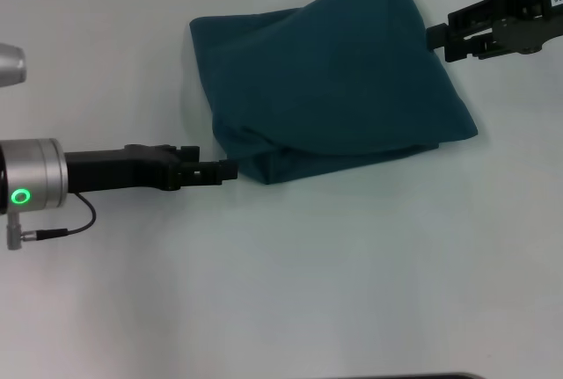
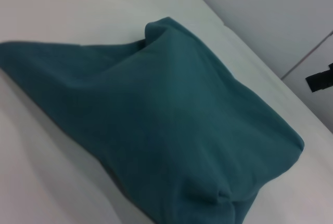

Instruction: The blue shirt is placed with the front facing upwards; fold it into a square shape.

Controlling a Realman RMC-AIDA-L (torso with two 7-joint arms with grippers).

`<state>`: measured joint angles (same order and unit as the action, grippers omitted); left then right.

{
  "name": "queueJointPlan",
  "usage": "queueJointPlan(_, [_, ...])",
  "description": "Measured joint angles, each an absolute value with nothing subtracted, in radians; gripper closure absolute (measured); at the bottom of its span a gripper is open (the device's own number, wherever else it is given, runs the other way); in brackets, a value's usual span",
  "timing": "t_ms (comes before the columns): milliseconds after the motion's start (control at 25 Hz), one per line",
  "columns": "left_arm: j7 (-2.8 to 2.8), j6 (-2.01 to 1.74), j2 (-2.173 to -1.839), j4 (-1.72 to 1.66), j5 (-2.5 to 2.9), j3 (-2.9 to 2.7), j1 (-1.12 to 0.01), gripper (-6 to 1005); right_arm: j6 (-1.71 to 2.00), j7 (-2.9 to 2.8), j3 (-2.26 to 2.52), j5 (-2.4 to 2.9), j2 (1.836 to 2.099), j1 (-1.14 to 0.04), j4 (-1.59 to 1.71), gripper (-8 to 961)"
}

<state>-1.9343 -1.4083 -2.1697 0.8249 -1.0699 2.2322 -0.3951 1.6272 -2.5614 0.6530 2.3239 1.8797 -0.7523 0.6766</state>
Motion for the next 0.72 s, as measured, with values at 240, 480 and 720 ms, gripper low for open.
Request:
queueJointPlan(240, [-1.972, -1.362, -2.170, 0.763, -1.072, 2.222, -0.429, 65, 1.629, -2.559, 0.641, 2.324, 1.878, -0.747, 0.677, 460])
queueJointPlan(480, [-2.013, -1.331, -2.170, 0.728, -1.072, 2.220, -0.462, 65, 1.629, -2.557, 0.640, 2.324, 1.878, -0.745, 0.676, 460])
queueJointPlan(720, [-2.059, -1.309, -2.170, 0.714, -1.070, 2.195, -0.483, 65, 1.629, -2.556, 0.631, 2.324, 1.875, -0.738, 0.676, 460])
